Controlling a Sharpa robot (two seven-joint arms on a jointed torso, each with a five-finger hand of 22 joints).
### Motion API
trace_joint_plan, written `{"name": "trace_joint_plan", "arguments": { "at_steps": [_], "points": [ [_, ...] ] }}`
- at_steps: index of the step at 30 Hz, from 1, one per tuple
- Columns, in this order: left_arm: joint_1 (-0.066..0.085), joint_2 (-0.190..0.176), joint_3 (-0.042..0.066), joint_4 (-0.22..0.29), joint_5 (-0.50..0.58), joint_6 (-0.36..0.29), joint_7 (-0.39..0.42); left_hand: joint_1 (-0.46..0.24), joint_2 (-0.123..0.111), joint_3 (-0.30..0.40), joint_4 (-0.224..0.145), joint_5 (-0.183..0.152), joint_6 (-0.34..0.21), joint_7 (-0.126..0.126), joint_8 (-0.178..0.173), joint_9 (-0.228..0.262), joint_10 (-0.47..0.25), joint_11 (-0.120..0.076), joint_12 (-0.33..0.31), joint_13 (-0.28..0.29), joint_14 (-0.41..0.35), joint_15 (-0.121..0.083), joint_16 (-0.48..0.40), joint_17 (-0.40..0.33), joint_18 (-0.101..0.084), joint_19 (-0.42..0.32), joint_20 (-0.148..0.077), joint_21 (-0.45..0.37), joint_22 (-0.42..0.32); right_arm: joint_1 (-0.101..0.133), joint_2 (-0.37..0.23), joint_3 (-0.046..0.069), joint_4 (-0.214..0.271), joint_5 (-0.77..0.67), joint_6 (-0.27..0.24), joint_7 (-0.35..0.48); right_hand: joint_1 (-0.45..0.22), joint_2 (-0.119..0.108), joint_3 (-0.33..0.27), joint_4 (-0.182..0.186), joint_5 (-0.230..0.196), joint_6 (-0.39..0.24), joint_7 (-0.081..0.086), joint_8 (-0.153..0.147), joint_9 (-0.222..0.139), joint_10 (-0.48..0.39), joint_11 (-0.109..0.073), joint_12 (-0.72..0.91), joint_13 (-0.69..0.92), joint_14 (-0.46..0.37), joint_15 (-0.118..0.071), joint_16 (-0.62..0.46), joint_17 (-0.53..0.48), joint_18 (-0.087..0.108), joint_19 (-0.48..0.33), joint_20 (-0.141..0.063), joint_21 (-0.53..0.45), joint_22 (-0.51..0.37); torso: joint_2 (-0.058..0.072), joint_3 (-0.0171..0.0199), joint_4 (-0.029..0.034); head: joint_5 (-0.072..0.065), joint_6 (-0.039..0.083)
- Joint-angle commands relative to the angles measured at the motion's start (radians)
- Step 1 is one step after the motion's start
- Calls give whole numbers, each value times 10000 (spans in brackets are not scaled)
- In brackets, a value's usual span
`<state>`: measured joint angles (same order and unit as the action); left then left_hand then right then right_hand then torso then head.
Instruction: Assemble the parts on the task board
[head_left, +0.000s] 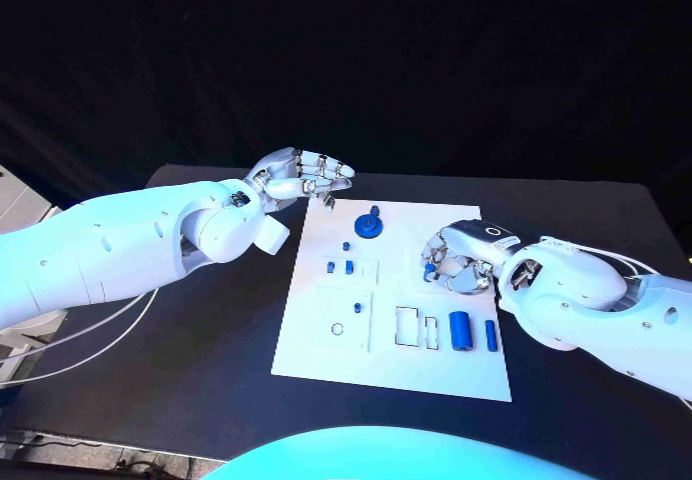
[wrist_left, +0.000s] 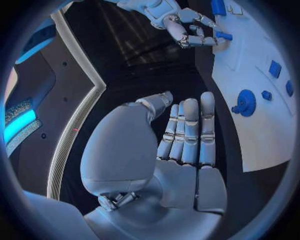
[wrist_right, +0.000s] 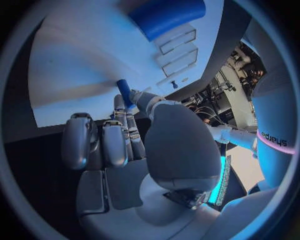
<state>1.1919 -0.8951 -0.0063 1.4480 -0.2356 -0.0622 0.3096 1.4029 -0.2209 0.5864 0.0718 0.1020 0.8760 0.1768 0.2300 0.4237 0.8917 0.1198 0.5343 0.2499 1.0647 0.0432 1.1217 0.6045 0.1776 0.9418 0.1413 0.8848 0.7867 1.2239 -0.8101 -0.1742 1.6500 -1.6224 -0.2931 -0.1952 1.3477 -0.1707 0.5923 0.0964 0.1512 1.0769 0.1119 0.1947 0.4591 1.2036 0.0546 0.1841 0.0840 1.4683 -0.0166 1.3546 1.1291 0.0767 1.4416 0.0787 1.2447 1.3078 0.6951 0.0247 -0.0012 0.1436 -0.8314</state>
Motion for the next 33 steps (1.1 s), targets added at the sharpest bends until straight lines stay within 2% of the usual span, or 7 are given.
{"name": "trace_joint_plan", "arguments": {
  "at_steps": [1,8,14,20,25,33],
  "points": [
    [10,5,8,-1,29,159,43,-14,85,-61,1,6,-1,24,36,17,-92,-4,-23,-15,-4,35,-54,-13,70,99,3,-55,-8,11,-94,19,164,-63,-357,-21,188,253,58,-15,44,-1,39,244,418,86,17,-11,21,232,-60,38,0,-70,64,13,33,439,0,5,8,-2,-10],
    [10,7,8,-38,27,153,47,7,94,-64,-10,8,1,21,41,19,-96,-7,-21,-19,-4,32,-55,-14,71,107,1,-63,-14,199,-369,90,626,246,-582,14,201,229,76,-45,65,-9,43,278,462,100,17,-32,24,228,-62,32,-18,-73,70,10,47,454,-15,-1,-5,7,-18],
    [9,19,8,-60,26,157,52,7,94,-64,-10,8,1,21,41,19,-96,-7,-21,-19,-4,32,-55,-14,71,107,1,-63,-14,330,-598,171,1245,495,-742,69,196,205,84,-60,75,-29,55,297,494,88,27,-64,20,228,-57,35,-17,-75,72,10,51,461,-16,5,-6,35,-24],
    [8,36,8,-79,26,161,61,21,99,-66,-16,10,1,20,42,20,-99,-7,-19,-22,-3,31,-56,-14,72,113,0,-68,-18,351,-465,198,1704,553,-815,149,196,193,87,-69,77,-36,60,306,508,86,30,-76,19,227,-55,34,-22,-74,70,11,45,459,-8,10,-14,79,-55],
    [6,77,8,-112,29,168,73,21,99,-66,-16,10,1,20,42,20,-99,-7,-19,-22,-3,31,-56,-14,72,113,0,-68,-18,248,51,178,1767,394,-791,213,195,171,88,-84,78,-51,68,316,528,76,36,-97,16,225,-51,33,-29,-71,65,12,32,452,-31,0,-18,137,-89],
    [6,134,6,-154,48,185,60,21,99,-66,-16,10,1,20,42,20,-99,-7,-19,-22,-3,31,-56,-14,72,113,0,-68,-18,-204,1071,109,1595,168,-758,399,218,160,110,-124,94,-83,84,335,566,66,45,-136,13,225,-44,38,-27,-67,56,16,9,443,0,3,1,257,-117]
  ]
}}
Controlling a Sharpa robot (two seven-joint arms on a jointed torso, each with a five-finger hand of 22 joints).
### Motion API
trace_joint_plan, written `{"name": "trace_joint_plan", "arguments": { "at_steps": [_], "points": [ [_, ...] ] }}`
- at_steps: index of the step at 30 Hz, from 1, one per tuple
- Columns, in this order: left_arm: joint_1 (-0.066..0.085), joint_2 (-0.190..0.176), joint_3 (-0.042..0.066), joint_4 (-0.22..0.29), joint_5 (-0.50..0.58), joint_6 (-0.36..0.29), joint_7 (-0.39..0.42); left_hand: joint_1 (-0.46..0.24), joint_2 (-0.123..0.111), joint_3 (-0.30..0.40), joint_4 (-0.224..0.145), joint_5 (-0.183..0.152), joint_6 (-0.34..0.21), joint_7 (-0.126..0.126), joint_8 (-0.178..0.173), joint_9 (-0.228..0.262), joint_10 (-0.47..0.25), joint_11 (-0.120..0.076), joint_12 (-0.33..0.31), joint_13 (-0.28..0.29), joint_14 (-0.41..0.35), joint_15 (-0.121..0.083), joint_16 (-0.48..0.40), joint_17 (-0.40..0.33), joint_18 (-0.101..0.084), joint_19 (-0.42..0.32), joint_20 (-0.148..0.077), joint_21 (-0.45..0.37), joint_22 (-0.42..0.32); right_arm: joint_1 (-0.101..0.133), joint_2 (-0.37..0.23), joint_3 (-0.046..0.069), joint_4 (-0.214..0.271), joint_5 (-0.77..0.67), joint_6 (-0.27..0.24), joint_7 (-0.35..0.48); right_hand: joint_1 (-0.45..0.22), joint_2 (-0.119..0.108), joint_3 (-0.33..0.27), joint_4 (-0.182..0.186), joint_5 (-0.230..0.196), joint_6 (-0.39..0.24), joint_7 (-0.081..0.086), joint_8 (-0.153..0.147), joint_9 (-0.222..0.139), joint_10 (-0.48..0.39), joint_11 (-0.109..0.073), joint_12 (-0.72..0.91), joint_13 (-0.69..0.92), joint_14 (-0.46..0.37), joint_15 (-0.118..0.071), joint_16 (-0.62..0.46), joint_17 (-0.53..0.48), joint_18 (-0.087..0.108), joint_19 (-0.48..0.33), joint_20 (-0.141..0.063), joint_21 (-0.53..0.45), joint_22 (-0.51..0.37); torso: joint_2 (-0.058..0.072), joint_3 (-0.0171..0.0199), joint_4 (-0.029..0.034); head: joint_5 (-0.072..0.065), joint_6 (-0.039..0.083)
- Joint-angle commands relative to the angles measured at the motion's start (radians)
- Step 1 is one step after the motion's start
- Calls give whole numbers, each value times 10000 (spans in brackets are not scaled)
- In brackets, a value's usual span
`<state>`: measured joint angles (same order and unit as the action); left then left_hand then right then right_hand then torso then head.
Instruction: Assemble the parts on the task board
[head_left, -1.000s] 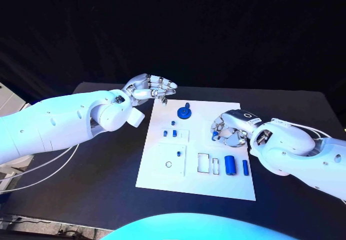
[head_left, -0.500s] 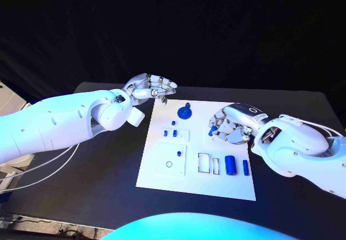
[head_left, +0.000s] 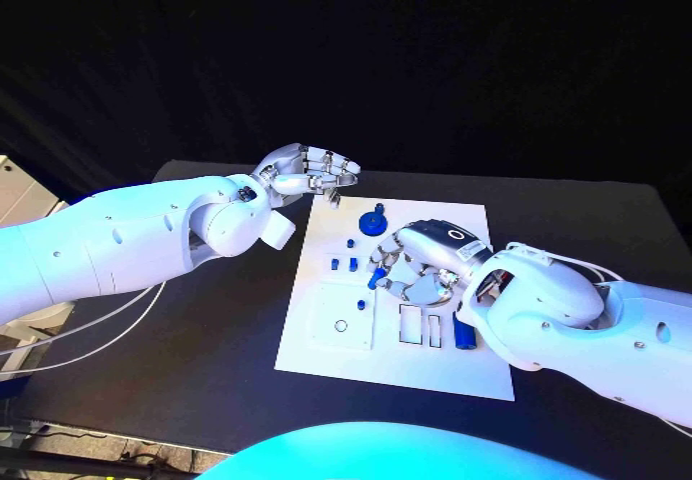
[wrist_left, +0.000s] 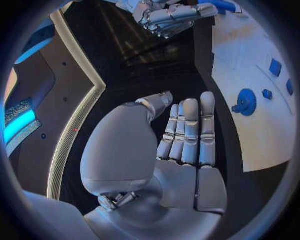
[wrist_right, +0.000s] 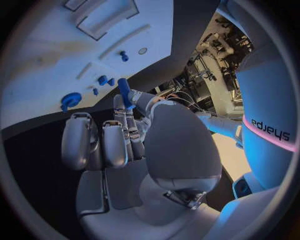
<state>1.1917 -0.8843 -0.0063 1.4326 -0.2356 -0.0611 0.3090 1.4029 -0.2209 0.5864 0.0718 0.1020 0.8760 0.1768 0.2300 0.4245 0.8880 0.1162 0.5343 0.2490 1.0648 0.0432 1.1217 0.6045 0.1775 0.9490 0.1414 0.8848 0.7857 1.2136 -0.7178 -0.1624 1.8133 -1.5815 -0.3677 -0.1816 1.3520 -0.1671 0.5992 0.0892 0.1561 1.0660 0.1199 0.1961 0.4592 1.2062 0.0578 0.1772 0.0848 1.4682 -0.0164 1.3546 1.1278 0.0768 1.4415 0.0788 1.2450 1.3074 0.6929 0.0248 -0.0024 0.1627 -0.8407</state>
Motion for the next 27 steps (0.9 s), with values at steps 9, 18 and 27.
{"name": "trace_joint_plan", "arguments": {
  "at_steps": [9,18,27],
  "points": [
    [8,71,5,7,55,190,60,21,99,-67,-16,10,1,20,43,13,-63,30,-19,-13,-3,31,-56,-15,73,41,-2,-68,-9,-572,869,-73,-416,-362,11,421,201,128,67,-90,64,0,22,334,597,41,20,-92,6,229,-41,50,2,-65,53,17,-9,441,24,-15,21,191,-84],
    [8,82,5,28,56,197,55,31,109,-76,-19,12,3,19,47,15,-64,29,-14,-16,-3,31,-57,-15,73,50,-3,-77,-15,-871,1214,-135,-833,-486,129,433,202,111,69,-111,66,-17,35,342,616,34,31,-111,5,226,-35,44,-15,-65,51,20,-14,442,21,-9,21,252,-151],
    [8,78,5,30,56,204,48,31,109,-76,-19,12,3,19,47,15,-64,29,-14,-16,-3,31,-57,-15,73,50,-3,-77,-15,-953,1299,-159,-964,-563,258,411,202,111,69,-111,66,-17,35,342,616,34,31,-111,5,226,-35,44,-15,-65,51,20,-14,442,24,-4,5,286,-191]
  ]
}}
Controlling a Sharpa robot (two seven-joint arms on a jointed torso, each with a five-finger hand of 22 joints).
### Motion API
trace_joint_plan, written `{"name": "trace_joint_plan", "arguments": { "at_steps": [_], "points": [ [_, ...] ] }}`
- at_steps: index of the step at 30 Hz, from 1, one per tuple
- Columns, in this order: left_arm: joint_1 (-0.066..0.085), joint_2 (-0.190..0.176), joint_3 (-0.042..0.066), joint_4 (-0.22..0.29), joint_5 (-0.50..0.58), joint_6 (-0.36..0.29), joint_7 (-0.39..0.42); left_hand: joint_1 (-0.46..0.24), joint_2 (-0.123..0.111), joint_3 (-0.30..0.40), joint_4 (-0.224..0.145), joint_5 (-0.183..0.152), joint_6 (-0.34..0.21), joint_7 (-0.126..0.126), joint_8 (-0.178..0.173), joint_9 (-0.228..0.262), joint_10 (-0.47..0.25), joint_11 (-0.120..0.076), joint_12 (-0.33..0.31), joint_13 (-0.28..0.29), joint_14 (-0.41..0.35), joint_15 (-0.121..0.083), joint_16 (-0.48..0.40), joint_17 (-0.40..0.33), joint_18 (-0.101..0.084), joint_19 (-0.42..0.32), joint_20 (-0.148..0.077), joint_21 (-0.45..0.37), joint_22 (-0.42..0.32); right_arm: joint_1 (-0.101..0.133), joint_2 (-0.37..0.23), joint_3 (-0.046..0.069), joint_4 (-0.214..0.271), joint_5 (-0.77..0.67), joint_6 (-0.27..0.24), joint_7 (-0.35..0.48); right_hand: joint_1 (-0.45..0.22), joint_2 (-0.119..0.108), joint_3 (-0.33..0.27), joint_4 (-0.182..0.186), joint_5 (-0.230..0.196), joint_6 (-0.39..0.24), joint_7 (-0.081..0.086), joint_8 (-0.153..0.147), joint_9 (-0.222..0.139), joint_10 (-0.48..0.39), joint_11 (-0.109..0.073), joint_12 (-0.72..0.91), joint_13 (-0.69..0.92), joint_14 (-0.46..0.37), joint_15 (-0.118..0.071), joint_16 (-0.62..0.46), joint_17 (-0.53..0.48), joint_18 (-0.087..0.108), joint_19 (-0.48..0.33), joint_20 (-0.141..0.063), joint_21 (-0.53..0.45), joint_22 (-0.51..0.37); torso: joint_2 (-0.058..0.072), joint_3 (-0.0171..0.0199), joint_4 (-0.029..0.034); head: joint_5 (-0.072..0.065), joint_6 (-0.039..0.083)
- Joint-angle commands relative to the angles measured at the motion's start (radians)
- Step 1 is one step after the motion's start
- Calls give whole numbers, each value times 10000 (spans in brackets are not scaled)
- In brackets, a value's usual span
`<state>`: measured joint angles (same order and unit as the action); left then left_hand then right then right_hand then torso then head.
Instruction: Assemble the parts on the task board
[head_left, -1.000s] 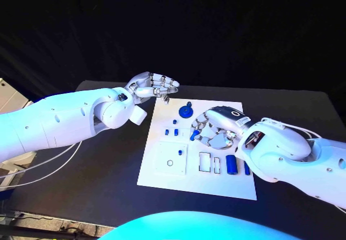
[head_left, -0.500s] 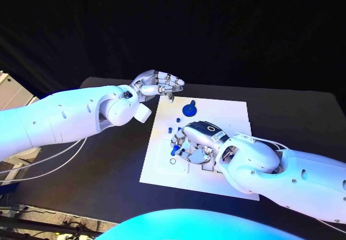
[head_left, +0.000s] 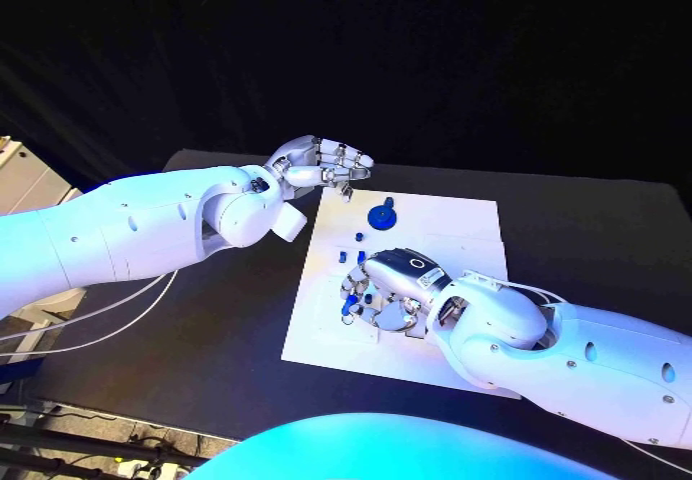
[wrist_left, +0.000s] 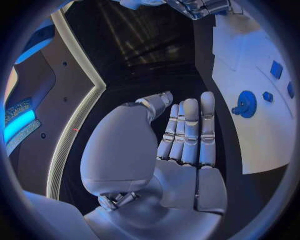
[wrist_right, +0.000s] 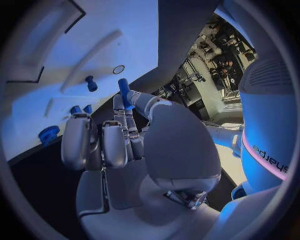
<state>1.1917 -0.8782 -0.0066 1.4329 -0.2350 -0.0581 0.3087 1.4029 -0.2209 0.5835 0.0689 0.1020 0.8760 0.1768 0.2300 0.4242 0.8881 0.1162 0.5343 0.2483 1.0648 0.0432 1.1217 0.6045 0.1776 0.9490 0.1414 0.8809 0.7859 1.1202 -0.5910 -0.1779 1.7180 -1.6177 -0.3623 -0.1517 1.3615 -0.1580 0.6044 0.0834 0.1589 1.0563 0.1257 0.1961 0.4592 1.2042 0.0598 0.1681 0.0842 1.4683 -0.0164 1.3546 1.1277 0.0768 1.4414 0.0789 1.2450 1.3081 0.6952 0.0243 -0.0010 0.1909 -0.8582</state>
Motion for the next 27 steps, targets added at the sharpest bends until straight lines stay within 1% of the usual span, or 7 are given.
{"name": "trace_joint_plan", "arguments": {
  "at_steps": [1,5,11,20,22,25,27],
  "points": [
    [9,19,8,28,50,176,50,31,109,-47,10,12,3,19,47,17,-64,29,-14,-9,-3,30,-57,-15,72,51,-2,-37,-17,-25,43,-7,-22,-204,221,111,108,21,17,-54,38,79,-23,342,616,54,11,-20,11,226,-36,45,-15,-65,52,20,-14,435,-1,2,-8,4,-22],
    [9,25,8,29,50,183,46,31,109,-47,10,12,3,19,47,17,-64,29,-14,-9,-3,30,-57,-15,72,51,-2,-37,-17,-53,95,-27,-88,-257,305,77,101,11,14,-65,34,74,-18,352,632,56,16,-31,11,228,-31,52,-4,-61,45,23,-32,425,3,10,-5,21,-35],
    [9,24,8,27,50,182,41,31,109,-47,10,12,3,19,47,17,-64,29,-14,-9,-3,30,-57,-15,72,51,-2,-37,-17,-77,118,-48,-132,-288,426,60,97,8,13,-68,33,73,-17,358,640,60,18,-35,13,226,-29,46,-18,-59,42,25,-41,421,-1,5,4,19,-69],
    [9,31,8,32,50,187,44,31,109,-47,10,12,3,19,47,17,-64,29,-14,-9,-3,30,-57,-15,72,51,-2,-37,-17,-94,162,-81,-215,-339,669,10,85,-10,2,-75,26,73,-16,368,653,64,20,-42,14,227,-26,50,-13,-62,45,27,-33,428,-3,-4,-2,45,-101],
    [9,31,8,33,50,187,45,31,109,-47,10,12,3,19,47,17,-64,29,-14,-9,-3,30,-57,-15,72,51,-2,-37,-17,-108,163,-89,-234,-384,725,-16,78,-14,-2,-76,23,73,-17,373,661,67,21,-46,15,227,-24,53,-10,-59,39,29,-47,420,-3,-4,-2,45,-101],
    [10,29,9,33,50,188,45,31,109,-47,10,12,3,19,47,17,-64,29,-14,-9,-3,30,-57,-15,72,51,-2,-37,-17,-123,168,-95,-267,-430,800,-55,78,-14,-2,-76,23,73,-17,373,661,67,21,-46,15,227,-24,53,-10,-59,39,29,-47,420,-3,6,-2,57,-111],
    [10,26,9,34,50,188,44,31,109,-47,10,12,3,19,47,17,-64,29,-14,-9,-3,30,-57,-15,72,51,-2,-37,-17,-129,176,-97,-287,-483,851,-103,78,-14,-2,-76,23,73,-17,373,661,67,21,-46,15,227,-24,53,-10,-59,39,29,-47,420,-5,4,-3,58,-112]
  ]
}}
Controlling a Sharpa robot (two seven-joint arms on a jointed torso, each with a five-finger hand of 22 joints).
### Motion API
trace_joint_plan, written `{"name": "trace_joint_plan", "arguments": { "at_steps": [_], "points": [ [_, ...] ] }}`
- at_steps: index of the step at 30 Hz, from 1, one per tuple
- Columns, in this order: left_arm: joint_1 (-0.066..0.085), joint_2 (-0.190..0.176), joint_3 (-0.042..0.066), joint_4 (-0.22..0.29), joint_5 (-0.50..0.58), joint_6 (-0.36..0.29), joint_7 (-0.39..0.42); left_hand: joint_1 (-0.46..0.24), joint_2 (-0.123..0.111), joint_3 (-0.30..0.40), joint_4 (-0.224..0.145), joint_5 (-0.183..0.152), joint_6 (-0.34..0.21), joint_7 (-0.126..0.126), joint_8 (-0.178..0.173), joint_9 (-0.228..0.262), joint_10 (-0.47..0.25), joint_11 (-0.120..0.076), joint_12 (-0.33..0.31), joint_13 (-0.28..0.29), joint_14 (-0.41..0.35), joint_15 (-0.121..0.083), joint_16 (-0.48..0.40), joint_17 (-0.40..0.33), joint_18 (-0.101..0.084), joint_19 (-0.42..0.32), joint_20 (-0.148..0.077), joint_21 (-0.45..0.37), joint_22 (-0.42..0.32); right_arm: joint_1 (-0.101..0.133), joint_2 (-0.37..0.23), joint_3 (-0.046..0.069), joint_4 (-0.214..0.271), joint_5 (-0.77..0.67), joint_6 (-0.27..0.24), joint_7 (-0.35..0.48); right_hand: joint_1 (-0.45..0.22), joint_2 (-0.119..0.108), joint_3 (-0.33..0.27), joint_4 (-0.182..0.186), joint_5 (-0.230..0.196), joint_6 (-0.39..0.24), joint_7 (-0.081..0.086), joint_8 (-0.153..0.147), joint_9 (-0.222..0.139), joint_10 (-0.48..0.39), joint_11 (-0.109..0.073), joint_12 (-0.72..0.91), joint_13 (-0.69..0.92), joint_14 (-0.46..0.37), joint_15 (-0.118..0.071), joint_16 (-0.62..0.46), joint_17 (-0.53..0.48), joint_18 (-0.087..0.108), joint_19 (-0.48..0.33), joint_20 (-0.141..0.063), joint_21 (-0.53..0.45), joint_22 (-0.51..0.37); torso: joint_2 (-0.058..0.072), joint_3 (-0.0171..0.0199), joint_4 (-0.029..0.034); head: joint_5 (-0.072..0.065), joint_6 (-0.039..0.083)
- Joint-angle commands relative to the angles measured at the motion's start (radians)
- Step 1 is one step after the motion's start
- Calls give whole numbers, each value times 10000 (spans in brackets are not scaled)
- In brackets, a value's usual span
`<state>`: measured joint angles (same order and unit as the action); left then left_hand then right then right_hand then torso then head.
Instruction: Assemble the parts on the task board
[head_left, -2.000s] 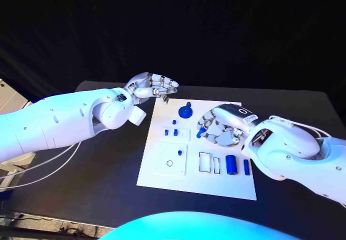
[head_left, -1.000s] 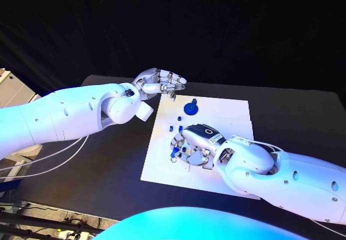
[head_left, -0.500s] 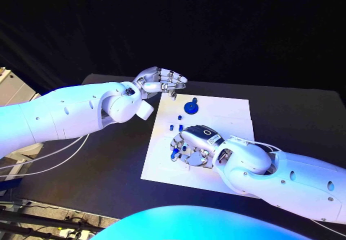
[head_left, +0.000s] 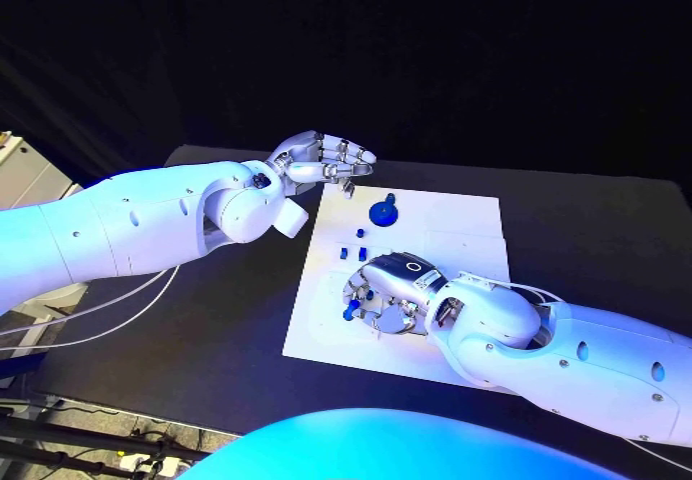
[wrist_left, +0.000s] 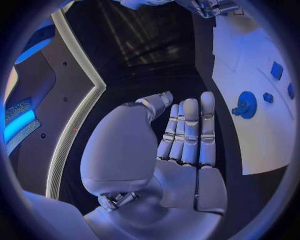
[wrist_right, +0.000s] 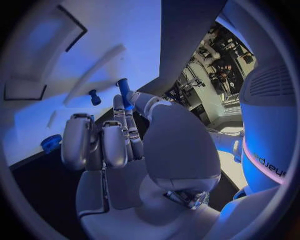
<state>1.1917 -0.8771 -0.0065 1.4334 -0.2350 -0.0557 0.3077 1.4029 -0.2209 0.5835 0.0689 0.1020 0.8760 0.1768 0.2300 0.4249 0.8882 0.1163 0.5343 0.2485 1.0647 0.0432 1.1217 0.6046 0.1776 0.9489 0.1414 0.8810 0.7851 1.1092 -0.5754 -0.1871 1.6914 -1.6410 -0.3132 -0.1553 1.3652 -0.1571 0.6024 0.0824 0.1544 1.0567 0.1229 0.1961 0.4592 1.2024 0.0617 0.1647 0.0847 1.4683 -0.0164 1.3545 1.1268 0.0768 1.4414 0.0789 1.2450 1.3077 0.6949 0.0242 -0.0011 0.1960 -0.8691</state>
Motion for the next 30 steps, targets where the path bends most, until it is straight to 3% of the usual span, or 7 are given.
{"name": "trace_joint_plan", "arguments": {
  "at_steps": [1,10,19,25,30],
  "points": [
    [9,14,8,31,50,164,54,30,109,-47,10,12,3,19,47,11,-65,28,-14,-11,-2,30,-57,-15,72,51,-2,-38,-9,-23,25,-6,-33,-299,377,-122,41,-23,18,-66,68,68,12,373,661,85,3,-12,10,227,-24,53,-1,-59,39,28,-47,423,-5,1,-5,9,-4],
    [10,4,8,36,50,170,48,30,109,-47,10,12,3,19,47,11,-65,28,-14,-11,-2,30,-57,-15,72,51,-2,-38,-9,-47,53,-9,-100,-721,305,-553,34,-38,15,-85,63,55,12,385,684,85,2,-32,11,223,-21,49,-15,-52,27,32,-78,407,-1,3,-1,4,10],
    [10,2,8,41,50,174,42,30,109,-47,10,12,3,19,47,11,-65,28,-14,-11,-2,30,-57,-15,72,51,-2,-38,-9,-82,147,-17,-137,-771,431,-484,-35,-115,-14,-96,19,-9,31,377,713,38,30,-98,7,205,-4,23,-75,-28,-24,45,-200,337,1,-2,-5,-4,15],
    [10,4,8,42,50,171,37,37,120,-71,13,13,2,19,54,14,-73,29,-7,-21,-2,30,-61,-16,71,68,-5,-56,-23,-90,194,-27,-177,-600,487,-216,-548,-678,-264,141,-30,-571,224,-10,556,-527,245,-457,-85,149,179,-35,-215,60,-241,188,-718,45,-5,-2,-13,-25,25],
    [11,0,8,42,50,168,32,37,120,-71,13,13,2,19,54,14,-73,29,-7,-21,-2,30,-61,-16,71,68,-5,-56,-23,-91,190,-34,-172,-488,480,-71,-585,-829,-401,186,-97,-708,263,-142,481,-824,309,-566,-132,101,234,-108,-386,144,-420,250,-1156,-217,-2,-3,-6,-38,18]
  ]
}}
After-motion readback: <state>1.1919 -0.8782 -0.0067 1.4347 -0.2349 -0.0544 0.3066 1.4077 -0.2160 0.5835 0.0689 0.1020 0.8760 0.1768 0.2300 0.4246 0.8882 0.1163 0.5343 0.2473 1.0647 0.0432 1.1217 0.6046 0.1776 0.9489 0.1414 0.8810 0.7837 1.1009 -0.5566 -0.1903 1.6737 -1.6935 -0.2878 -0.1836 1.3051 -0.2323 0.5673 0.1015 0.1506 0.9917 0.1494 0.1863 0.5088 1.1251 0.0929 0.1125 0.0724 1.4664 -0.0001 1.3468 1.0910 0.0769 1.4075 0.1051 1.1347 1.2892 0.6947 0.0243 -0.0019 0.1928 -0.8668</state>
